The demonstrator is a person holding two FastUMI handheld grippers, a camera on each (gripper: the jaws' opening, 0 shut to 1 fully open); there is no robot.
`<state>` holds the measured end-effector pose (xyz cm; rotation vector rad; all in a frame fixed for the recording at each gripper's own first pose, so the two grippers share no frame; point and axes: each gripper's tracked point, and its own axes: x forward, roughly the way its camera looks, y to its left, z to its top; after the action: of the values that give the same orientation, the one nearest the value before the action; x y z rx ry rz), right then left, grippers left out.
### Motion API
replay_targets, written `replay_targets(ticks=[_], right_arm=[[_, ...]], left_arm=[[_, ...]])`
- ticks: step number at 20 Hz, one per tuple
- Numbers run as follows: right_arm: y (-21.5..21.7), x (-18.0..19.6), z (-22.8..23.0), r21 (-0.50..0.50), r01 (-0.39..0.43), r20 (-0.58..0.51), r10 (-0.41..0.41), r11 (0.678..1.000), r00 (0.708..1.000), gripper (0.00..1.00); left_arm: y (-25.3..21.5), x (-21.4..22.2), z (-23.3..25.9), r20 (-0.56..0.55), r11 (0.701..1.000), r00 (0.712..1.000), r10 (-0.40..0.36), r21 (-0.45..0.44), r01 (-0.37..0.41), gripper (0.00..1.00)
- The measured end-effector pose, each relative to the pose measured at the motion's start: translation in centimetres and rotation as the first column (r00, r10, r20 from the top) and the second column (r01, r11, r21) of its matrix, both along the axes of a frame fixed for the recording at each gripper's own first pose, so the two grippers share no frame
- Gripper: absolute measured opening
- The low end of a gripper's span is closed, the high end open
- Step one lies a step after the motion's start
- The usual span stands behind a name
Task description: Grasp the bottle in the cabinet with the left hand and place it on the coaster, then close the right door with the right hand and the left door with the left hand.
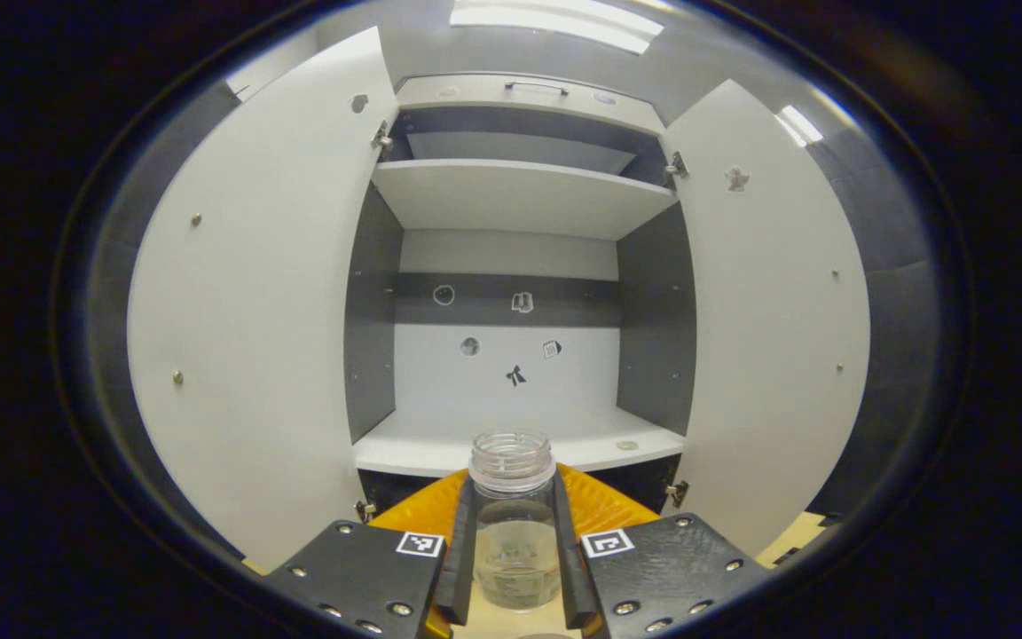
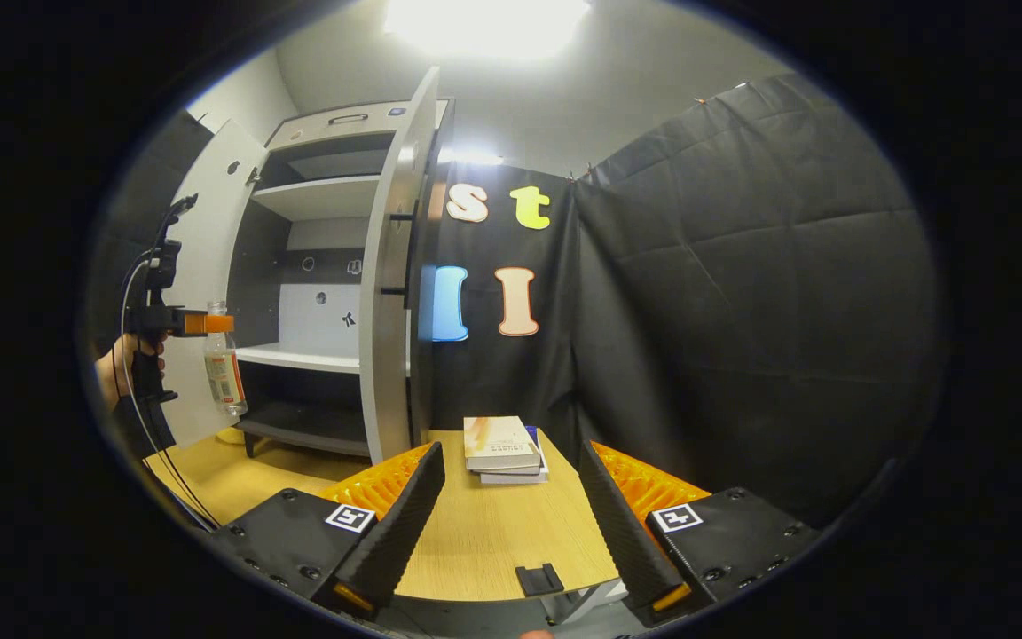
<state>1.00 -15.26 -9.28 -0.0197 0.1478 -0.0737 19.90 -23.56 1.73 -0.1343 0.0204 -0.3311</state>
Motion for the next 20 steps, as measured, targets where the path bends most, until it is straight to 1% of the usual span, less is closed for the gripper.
replay_targets(ticks=[3,6,7,11,14,15,17,18,19,20], right_arm=[[0.5,-0.5,-0.5,0.008,-0.008,-0.007,0.008,1.000,1.000,0.98],[0.9,-0.7,-0.9,-0.013,-0.023,-0.022,0.023,1.000,0.999,0.97],[1.0,-0.8,-1.0,-0.022,-0.028,-0.026,0.028,0.999,0.999,0.97],[1.3,-0.5,-1.2,-0.031,-0.033,-0.026,0.032,0.999,0.999,0.97],[1.9,-0.5,-2.0,-0.022,-0.038,-0.045,0.037,0.999,0.998,0.98],[2.2,-0.4,-2.1,-0.025,-0.045,-0.051,0.044,0.999,0.998,0.98],[2.5,-0.4,-2.3,-0.037,-0.058,-0.059,0.055,0.998,0.997,0.98],[2.7,-0.4,-2.5,-0.041,-0.064,-0.063,0.061,0.997,0.996,0.96],[2.8,-0.4,-2.5,-0.043,-0.067,-0.066,0.064,0.997,0.996,0.98],[3.0,-0.3,-2.7,-0.043,-0.070,-0.071,0.067,0.997,0.995,0.96]], left_arm=[[-0.5,-0.7,-2.1,-0.008,1.000,1.000,-0.005,-0.013,0.005,0.41],[-1.2,-1.2,-4.3,-0.020,1.000,1.000,-0.016,-0.025,0.016,0.41],[-1.5,-1.2,-5.1,-0.022,1.000,1.000,-0.018,-0.025,0.018,0.40],[-2.5,-1.6,-8.3,-0.045,0.999,0.999,-0.026,-0.023,0.025,0.41],[-2.8,-2.1,-10.8,-0.063,0.999,0.997,-0.034,-0.027,0.032,0.40],[-3.0,-2.3,-11.7,-0.073,0.999,0.997,-0.037,-0.026,0.035,0.41],[-3.2,-2.7,-13.6,-0.092,0.999,0.995,-0.036,-0.016,0.035,0.40],[-3.1,-2.9,-14.5,-0.099,0.999,0.994,-0.036,-0.010,0.035,0.40],[-3.2,-3.2,-15.3,-0.107,0.999,0.994,-0.039,-0.013,0.038,0.40],[-3.4,-3.3,-16.0,-0.114,0.999,0.993,-0.043,-0.023,0.041,0.43]])
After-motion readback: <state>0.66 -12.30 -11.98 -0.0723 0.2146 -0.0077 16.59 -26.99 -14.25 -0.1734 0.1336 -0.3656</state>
